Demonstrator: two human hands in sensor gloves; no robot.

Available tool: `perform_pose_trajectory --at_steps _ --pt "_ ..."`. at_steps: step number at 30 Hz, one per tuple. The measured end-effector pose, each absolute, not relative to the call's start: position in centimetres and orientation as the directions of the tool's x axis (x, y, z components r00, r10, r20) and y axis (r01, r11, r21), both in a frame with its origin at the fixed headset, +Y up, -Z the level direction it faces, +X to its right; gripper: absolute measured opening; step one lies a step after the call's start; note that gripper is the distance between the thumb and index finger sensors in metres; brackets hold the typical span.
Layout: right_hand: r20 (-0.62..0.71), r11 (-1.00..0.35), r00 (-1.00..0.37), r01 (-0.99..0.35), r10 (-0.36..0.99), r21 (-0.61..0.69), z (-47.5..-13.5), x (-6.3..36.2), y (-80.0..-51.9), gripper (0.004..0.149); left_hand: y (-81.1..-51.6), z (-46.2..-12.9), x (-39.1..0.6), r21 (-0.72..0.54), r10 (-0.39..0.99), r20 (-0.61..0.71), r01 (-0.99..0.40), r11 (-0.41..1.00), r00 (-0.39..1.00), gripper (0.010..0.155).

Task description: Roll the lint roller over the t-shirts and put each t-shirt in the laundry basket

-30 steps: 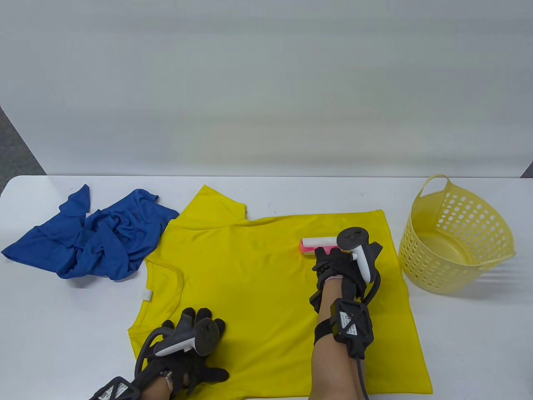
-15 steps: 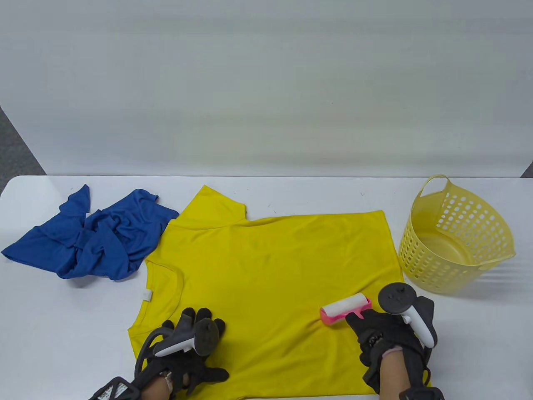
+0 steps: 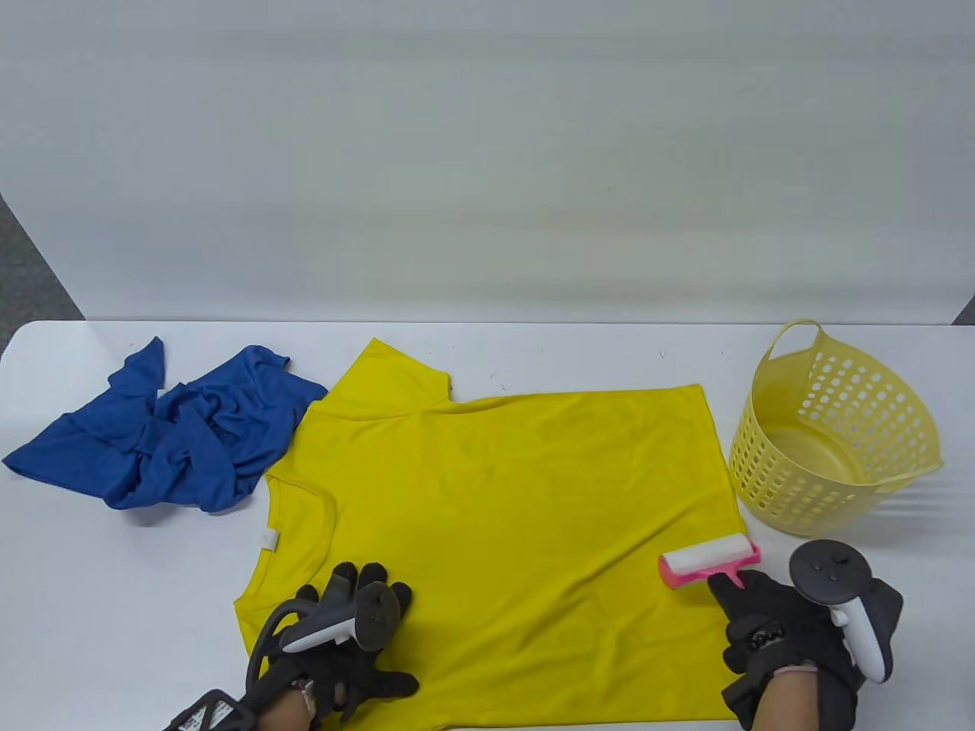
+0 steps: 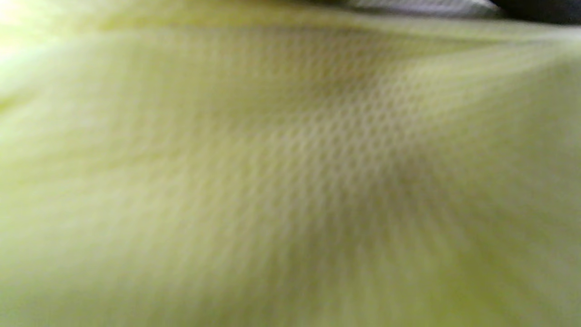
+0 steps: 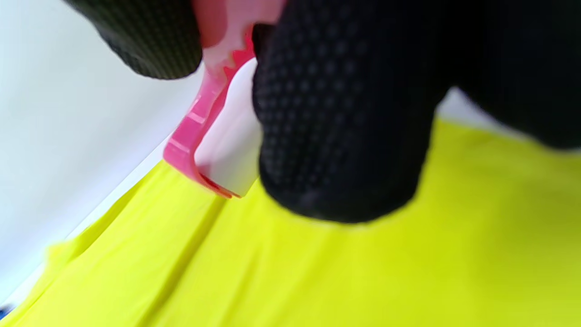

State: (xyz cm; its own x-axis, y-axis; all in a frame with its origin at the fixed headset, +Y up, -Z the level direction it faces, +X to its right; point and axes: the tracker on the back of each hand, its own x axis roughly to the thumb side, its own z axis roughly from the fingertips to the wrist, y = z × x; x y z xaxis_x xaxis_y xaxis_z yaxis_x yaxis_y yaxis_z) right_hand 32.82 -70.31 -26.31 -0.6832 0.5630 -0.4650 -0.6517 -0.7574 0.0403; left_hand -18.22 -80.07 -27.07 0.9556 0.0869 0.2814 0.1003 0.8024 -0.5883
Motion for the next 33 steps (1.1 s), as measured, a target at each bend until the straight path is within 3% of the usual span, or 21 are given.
perform_pose_trajectory --at_steps 5,7,12,15,20,24,31,33 --pt "-0.558 -0.771 -0.575 -0.603 0.598 -0.205 -25.3 37.0 -72.4 0.063 -80.1 -27.1 -18.2 -0.59 0.089 0.281 0.099 0.801 0.956 0.107" --pt "-0.555 -0.767 -0.562 -0.592 0.613 -0.248 -25.5 37.7 -73.5 0.063 -80.1 -27.1 -18.2 -0.59 0.085 0.282 0.102 0.801 0.956 0.108" --pt "-0.655 -0.78 -0.539 -0.613 0.53 -0.126 -26.1 37.5 -75.1 0.063 -80.1 -27.1 -18.2 -0.589 0.083 0.282 0.104 0.802 0.956 0.107" --pt "-0.678 -0.869 -0.623 -0.493 0.391 -0.048 -26.3 37.4 -75.2 0.064 -80.1 -27.0 -18.2 -0.589 0.084 0.282 0.103 0.802 0.956 0.107" --pt "-0.722 -0.922 -0.645 -0.387 0.25 0.027 -26.7 36.4 -75.2 0.064 -80.1 -27.0 -18.2 -0.588 0.084 0.281 0.102 0.802 0.956 0.107" --pt "-0.715 -0.93 -0.694 -0.311 0.08 0.197 -27.1 35.7 -75.6 0.065 -80.0 -27.0 -18.2 -0.587 0.083 0.28 0.102 0.803 0.956 0.107" --pt "-0.723 -0.934 -0.684 -0.315 0.1 0.169 -27.0 35.8 -75.6 0.067 -80.0 -27.0 -18.3 -0.585 0.083 0.279 0.101 0.804 0.957 0.106" --pt "-0.697 -0.941 -0.7 -0.321 0.156 0.111 -26.9 35.5 -74.7 0.073 -79.9 -27.0 -18.3 -0.579 0.08 0.28 0.102 0.809 0.957 0.106"
